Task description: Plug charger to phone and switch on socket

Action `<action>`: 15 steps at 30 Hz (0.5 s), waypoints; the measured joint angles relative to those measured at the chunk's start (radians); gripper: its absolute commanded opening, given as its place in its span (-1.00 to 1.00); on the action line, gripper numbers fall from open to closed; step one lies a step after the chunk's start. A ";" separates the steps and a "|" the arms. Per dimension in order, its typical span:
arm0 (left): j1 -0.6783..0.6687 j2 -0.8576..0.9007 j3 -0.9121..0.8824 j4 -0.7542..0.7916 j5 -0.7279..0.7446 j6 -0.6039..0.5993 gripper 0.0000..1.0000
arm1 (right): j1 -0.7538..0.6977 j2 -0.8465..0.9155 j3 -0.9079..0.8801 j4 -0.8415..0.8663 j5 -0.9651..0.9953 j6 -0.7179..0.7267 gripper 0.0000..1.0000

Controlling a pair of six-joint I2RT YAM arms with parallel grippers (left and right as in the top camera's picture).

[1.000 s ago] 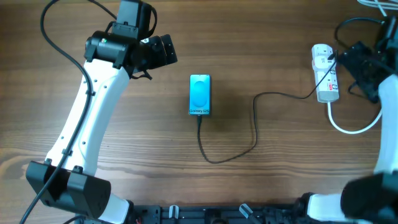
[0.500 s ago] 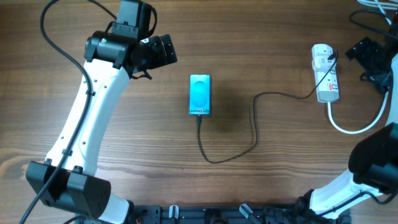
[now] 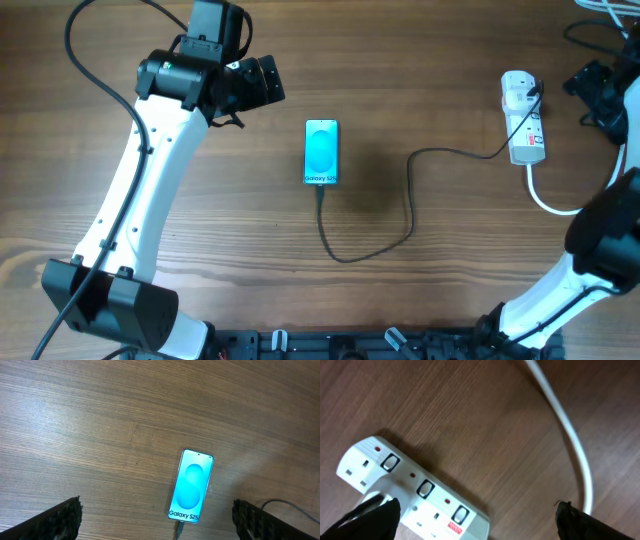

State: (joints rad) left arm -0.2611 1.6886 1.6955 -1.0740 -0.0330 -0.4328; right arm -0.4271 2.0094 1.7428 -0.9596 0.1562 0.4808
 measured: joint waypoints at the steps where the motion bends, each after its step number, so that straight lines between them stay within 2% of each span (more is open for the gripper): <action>1: 0.000 0.000 0.000 0.000 0.000 0.000 1.00 | 0.000 0.012 0.000 0.010 -0.007 -0.011 0.99; 15: 0.000 0.000 0.000 0.000 0.000 0.000 1.00 | -0.033 0.180 -0.001 0.077 -0.119 -0.143 0.99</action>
State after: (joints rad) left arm -0.2611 1.6886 1.6955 -1.0740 -0.0330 -0.4328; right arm -0.4599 2.1891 1.7416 -0.8825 0.0372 0.3382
